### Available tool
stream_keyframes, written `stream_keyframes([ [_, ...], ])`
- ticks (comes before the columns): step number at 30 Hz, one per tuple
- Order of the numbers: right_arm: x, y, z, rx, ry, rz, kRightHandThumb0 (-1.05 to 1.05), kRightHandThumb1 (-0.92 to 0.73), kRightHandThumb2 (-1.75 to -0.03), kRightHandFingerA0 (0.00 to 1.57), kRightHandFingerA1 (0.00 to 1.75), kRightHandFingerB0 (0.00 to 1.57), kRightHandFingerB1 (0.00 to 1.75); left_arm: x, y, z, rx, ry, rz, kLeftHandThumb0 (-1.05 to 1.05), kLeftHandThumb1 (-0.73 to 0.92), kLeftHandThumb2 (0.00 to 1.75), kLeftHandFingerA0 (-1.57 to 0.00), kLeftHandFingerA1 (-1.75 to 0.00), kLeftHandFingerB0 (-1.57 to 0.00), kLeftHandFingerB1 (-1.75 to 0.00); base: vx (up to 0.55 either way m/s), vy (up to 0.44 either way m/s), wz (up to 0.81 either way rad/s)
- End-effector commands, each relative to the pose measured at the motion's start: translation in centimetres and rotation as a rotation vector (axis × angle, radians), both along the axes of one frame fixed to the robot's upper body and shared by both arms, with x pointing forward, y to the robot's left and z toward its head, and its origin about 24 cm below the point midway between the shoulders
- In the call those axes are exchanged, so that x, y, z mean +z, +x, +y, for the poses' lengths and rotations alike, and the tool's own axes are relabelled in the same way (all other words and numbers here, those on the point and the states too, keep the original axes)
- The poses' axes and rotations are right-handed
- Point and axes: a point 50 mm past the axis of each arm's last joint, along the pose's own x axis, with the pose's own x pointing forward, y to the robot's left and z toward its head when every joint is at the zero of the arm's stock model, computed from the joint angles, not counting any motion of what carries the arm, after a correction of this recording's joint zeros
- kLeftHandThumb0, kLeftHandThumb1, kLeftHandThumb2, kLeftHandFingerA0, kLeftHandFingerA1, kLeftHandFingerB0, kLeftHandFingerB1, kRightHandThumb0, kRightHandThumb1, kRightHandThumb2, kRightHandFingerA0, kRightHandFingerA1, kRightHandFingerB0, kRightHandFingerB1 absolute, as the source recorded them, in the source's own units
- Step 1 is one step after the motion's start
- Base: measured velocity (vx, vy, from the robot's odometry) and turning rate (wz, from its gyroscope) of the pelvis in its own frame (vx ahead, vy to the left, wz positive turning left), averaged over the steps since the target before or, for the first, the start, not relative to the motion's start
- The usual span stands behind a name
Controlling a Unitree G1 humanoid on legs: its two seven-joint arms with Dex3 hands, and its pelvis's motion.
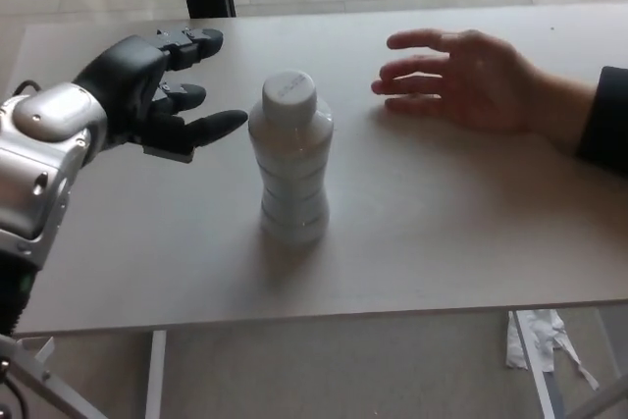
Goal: Pick up a bottle and hand it
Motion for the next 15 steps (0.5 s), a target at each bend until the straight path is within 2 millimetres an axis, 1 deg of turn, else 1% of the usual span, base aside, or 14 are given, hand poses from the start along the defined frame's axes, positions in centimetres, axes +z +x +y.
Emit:
stream_keyframes([
  [1, 1.4, 0.7, -0.7, 0.016, -0.049, -0.017, -0.65, -0.54, -0.55, 0.66, 0.97, 0.35, 0.45, 0.2, -0.3, 1.0, 0.002, -0.020, 0.057, -0.90, 0.44, 0.66, 0.00, -0.33, 0.00, -0.14, 0.00, 0.000, 0.00],
  [2, 1.4, 0.8, -0.6, 0.016, -0.044, -0.019, -0.69, -0.42, -0.83, 0.89, 1.09, 0.32, 0.54, 0.1, -0.3, 1.3, 0.002, -0.034, 0.055, -0.90, 0.50, 0.56, -0.01, -0.40, 0.00, -0.16, 0.00, 0.000, 0.00],
  [3, 1.6, 0.9, -0.7, 0.023, -0.045, -0.020, -0.66, -0.53, -0.57, 0.94, 1.26, 0.35, 0.45, 0.1, -0.3, 1.4, 0.003, -0.041, 0.055, -0.78, 0.42, 0.91, -0.02, -0.33, 0.00, -0.01, 0.00, 0.000, 0.00],
  [4, 1.7, 1.1, -0.7, 0.024, -0.048, -0.019, -0.68, -0.53, -0.56, 0.83, 1.07, 0.35, 0.46, 0.1, -0.3, 1.4, 0.003, -0.050, 0.056, -0.92, 0.51, 0.57, -0.04, -0.41, 0.00, -0.16, 0.00, 0.000, 0.00],
  [5, 1.7, 1.2, -0.6, 0.026, -0.049, -0.019, -0.68, -0.53, -0.56, 0.66, 0.86, 0.35, 0.46, 0.2, -0.4, 1.4, 0.002, -0.055, 0.056, -0.71, 0.37, 0.91, 0.00, -0.48, 0.00, -0.10, 0.00, 0.000, 0.00],
  [7, 1.8, 1.3, -0.6, 0.032, -0.051, -0.020, -0.68, -0.53, -0.56, 0.66, 0.86, 0.35, 0.46, 0.2, -0.4, 1.4, 0.003, -0.059, 0.053, -0.71, 0.37, 0.91, 0.00, -0.48, 0.00, -0.10, 0.00, 0.000, 0.00],
  [8, 1.8, 1.5, -0.6, 0.040, -0.056, -0.024, -0.71, -0.40, -0.86, 0.54, 0.74, 0.28, 0.54, 0.1, -0.6, 1.1, -0.020, -0.093, 0.058, -0.73, 0.38, 0.92, 0.00, -0.46, 0.00, -0.11, 0.00, 0.000, 0.00],
  [9, 1.9, 1.6, -0.5, 0.041, -0.059, -0.027, -0.72, -0.52, -0.57, 0.46, 0.69, 0.33, 0.46, 0.0, -0.6, 1.0, -0.019, -0.110, 0.069, -0.73, 0.38, 0.92, 0.00, -0.46, 0.00, -0.10, 0.00, 0.000, 0.00],
  [10, 1.9, 1.7, -0.5, 0.034, -0.057, -0.031, -0.70, -0.53, -0.56, 0.67, 0.92, 0.36, 0.47, -0.3, -0.7, 0.9, -0.026, -0.134, 0.084, -0.93, 0.36, 0.80, -0.03, -0.44, -0.05, -0.07, 0.00, 0.000, 0.00],
  [11, 2.0, 1.8, -0.5, 0.035, -0.059, -0.029, -0.68, -0.53, -0.57, 0.76, 0.96, 0.35, 0.46, -0.6, -0.9, 0.7, -0.032, -0.162, 0.097, -0.88, 0.36, 0.78, -0.06, -0.48, -0.01, -0.10, 0.00, 0.000, 0.00],
  [12, 2.1, 1.8, -0.5, 0.028, -0.044, -0.041, -0.66, -0.52, -0.56, 0.66, 1.04, 0.35, 0.45, -1.2, -1.4, 0.2, -0.055, -0.181, 0.101, -0.91, 0.37, 0.76, -0.16, -0.52, 0.00, -0.12, 0.00, 0.000, 0.00],
  [13, 2.1, 1.9, -0.4, 0.029, -0.043, -0.042, -0.66, -0.52, -0.56, 0.66, 1.04, 0.35, 0.45, -1.3, -1.5, 0.3, -0.056, -0.183, 0.100, -0.91, 0.37, 0.76, -0.16, -0.52, 0.00, -0.12, 0.00, 0.000, 0.00],
  [14, 2.1, 1.9, -0.4, 0.031, -0.044, -0.040, -0.65, -0.54, -0.56, 0.52, 0.83, 0.35, 0.45, -1.6, -1.8, 0.2, -0.064, -0.178, 0.098, -0.93, 0.49, 0.65, -0.13, -0.47, 0.00, -0.17, 0.00, 0.000, 0.00],
  [15, 2.1, 1.9, -0.5, 0.032, -0.046, -0.039, -0.65, -0.54, -0.56, 0.52, 0.83, 0.35, 0.45, -1.7, -1.9, 0.1, -0.067, -0.176, 0.097, -0.93, 0.49, 0.65, -0.13, -0.47, 0.00, -0.17, 0.00, 0.000, 0.00],
])
